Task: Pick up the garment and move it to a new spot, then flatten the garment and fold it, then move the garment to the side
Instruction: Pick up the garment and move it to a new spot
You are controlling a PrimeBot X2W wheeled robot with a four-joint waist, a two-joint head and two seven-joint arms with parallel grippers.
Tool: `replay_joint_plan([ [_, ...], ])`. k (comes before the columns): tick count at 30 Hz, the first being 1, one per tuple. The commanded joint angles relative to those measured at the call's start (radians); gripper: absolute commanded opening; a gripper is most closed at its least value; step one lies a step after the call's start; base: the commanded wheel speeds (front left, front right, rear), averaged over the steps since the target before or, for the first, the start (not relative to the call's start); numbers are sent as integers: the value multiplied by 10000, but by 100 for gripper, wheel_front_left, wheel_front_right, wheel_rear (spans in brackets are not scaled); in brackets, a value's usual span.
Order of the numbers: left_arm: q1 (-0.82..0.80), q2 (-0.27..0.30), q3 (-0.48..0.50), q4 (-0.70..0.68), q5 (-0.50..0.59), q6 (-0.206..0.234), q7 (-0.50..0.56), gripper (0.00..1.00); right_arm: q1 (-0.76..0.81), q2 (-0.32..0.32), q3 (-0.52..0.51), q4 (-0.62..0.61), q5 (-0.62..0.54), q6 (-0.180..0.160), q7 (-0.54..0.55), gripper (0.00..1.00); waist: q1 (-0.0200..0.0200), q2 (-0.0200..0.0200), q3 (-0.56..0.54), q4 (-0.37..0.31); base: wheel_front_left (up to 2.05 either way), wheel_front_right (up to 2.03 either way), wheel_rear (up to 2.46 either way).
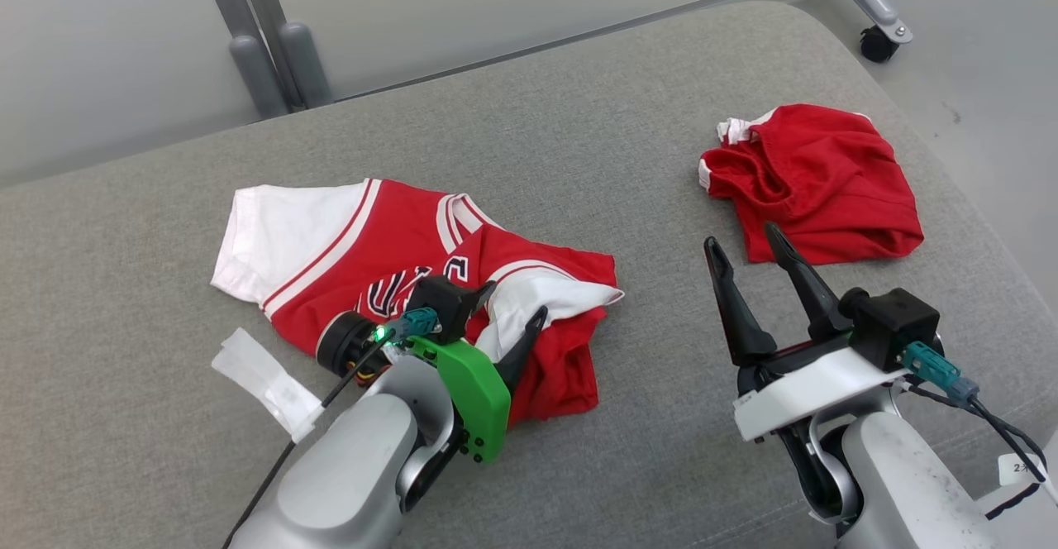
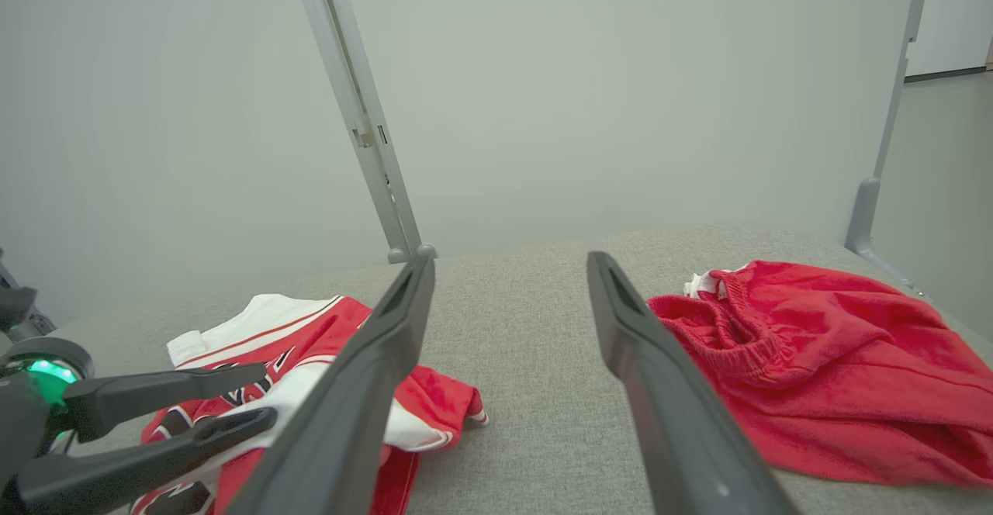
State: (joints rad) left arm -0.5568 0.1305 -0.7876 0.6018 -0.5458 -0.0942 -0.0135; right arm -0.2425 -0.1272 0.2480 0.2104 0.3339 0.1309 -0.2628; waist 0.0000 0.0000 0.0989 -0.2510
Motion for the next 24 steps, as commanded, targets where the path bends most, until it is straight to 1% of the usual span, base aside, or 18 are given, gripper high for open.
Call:
replay_joint_plan([
  [1,-151,26,4,91,53,-59,-257,100,61,-66,-21,35,-8,-3,-26,100,0,0,-255,265,0,0,0],
  [4,-90,119,108,-34,-19,-81,-702,100,202,-156,-101,14,-9,-3,-26,100,0,0,-509,519,0,0,0],
  [8,239,561,537,-655,-200,233,-1181,100,464,-294,-232,-3,-34,-3,-26,100,0,0,-836,894,0,0,0],
  [12,694,1270,1162,-1576,-312,928,-1520,100,712,-379,-351,-79,-57,-3,-26,100,0,0,-1027,1193,0,0,0],
  [16,1485,2013,2020,-2508,-600,1728,-1863,100,927,-418,-466,-173,-48,-3,-26,100,0,0,-1151,1348,0,0,0],
  [19,2379,2540,2726,-3276,-778,2454,-2130,100,1080,-392,-596,-199,-44,-3,-26,100,0,0,-1217,1372,0,0,0],
  [21,3048,2732,3185,-3790,-913,2879,-2289,100,1181,-363,-684,-236,-48,-3,-26,100,0,0,-1246,1373,0,0,0],
  [23,3719,2867,3613,-4304,-971,3222,-2417,100,1262,-360,-785,-276,-49,-3,-26,100,0,0,-1255,1383,0,0,0],
  [24,3976,2887,3764,-4495,-935,3328,-2449,100,1303,-367,-822,-291,-50,-3,-26,100,0,0,-1253,1393,0,0,0],
])
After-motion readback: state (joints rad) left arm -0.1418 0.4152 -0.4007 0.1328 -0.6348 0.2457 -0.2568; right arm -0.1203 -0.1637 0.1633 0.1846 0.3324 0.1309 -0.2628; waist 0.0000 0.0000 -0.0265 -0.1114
